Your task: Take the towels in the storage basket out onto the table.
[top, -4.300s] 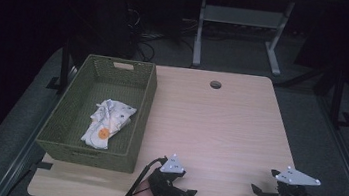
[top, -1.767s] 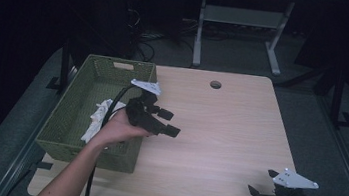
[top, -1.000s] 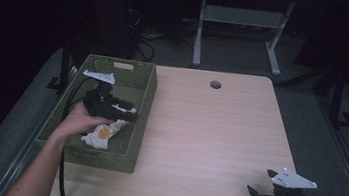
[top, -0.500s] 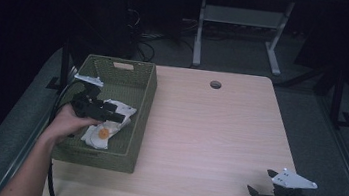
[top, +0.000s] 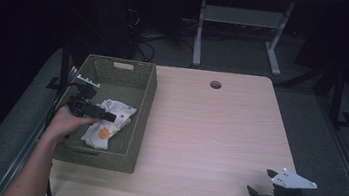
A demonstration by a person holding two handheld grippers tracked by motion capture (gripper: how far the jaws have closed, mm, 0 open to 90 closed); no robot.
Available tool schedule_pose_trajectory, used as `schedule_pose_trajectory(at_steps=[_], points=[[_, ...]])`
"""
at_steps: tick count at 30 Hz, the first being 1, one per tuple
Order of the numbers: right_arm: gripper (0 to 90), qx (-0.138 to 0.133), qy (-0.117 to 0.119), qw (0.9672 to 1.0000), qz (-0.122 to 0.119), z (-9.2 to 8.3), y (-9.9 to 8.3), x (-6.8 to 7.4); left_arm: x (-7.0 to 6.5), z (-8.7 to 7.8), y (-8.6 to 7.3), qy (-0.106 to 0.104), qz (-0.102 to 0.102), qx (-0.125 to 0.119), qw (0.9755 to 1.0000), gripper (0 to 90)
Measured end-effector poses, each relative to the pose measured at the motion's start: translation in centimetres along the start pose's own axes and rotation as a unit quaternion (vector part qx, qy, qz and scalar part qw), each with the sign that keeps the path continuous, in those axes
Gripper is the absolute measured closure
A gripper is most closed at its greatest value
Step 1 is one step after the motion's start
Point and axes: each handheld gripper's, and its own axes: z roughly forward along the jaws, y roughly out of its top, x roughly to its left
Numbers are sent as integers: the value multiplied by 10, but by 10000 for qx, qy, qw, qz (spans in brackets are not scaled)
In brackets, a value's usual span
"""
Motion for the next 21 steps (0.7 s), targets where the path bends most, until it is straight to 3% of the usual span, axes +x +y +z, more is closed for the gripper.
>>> schedule_pose_trajectory(at_steps=[1, 3, 5, 7, 12, 21], points=[[139, -6, -3, 10000, 5, 0, 0, 0, 0, 0, 1, 157, 38, 30, 9999, 270], [139, -22, 0, 10000, 3, -1, 0, 0, 0, 1, 2, 190, -8, 26, 9998, 270], [139, -20, 0, 10000, 5, 0, 0, 0, 0, 4, 2, 443, -41, 173, 9989, 271], [139, -18, 1, 10000, -9, 0, 0, 1, 2, 7, 2, 563, -84, 265, 9980, 271], [139, -28, -6, 10000, -5, -1, 1, 1, 2, 20, 3, 634, -177, 554, 9963, 270], [139, -43, 24, 10000, 7, -2, 1, 1, 0, 42, 7, 837, -270, 1070, 9904, 272]])
